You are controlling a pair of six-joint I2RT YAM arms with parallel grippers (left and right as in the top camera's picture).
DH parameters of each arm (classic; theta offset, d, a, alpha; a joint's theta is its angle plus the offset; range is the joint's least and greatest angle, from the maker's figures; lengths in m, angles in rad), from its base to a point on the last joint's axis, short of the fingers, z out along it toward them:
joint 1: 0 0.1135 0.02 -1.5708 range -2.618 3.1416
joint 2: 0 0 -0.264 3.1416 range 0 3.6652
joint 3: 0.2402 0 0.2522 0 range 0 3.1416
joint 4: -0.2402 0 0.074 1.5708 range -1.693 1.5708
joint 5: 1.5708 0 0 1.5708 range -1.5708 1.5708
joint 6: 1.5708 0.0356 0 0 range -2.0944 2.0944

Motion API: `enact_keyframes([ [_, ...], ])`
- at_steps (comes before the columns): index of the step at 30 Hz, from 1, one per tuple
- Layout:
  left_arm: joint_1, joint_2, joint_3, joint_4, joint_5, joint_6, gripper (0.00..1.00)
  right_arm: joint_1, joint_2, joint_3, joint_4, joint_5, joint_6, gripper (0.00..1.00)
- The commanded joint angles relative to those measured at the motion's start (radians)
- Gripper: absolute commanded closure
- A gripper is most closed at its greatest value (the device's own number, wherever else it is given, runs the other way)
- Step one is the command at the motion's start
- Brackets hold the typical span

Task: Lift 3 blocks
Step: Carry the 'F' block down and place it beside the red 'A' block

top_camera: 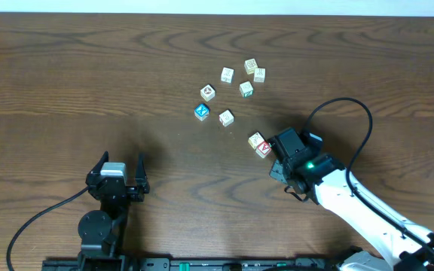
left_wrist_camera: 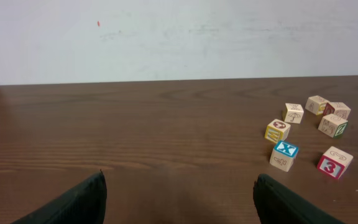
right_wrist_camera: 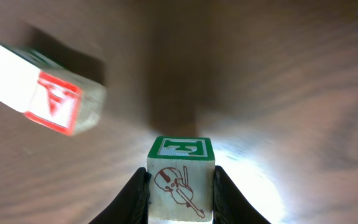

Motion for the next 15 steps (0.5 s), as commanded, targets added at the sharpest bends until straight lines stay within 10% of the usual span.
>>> enact_keyframes([
  [1, 0.005, -0.006, -0.013, -0.042, -0.01, -0.012, 0.24, 0.005, 0.029, -0.003, 0.055, 0.013, 0.071, 0.87],
  [15, 0.005, -0.006, -0.013, -0.042, -0.01, -0.012, 0.24, 0.005, 0.15, -0.003, 0.175, 0.012, 0.137, 0.85],
])
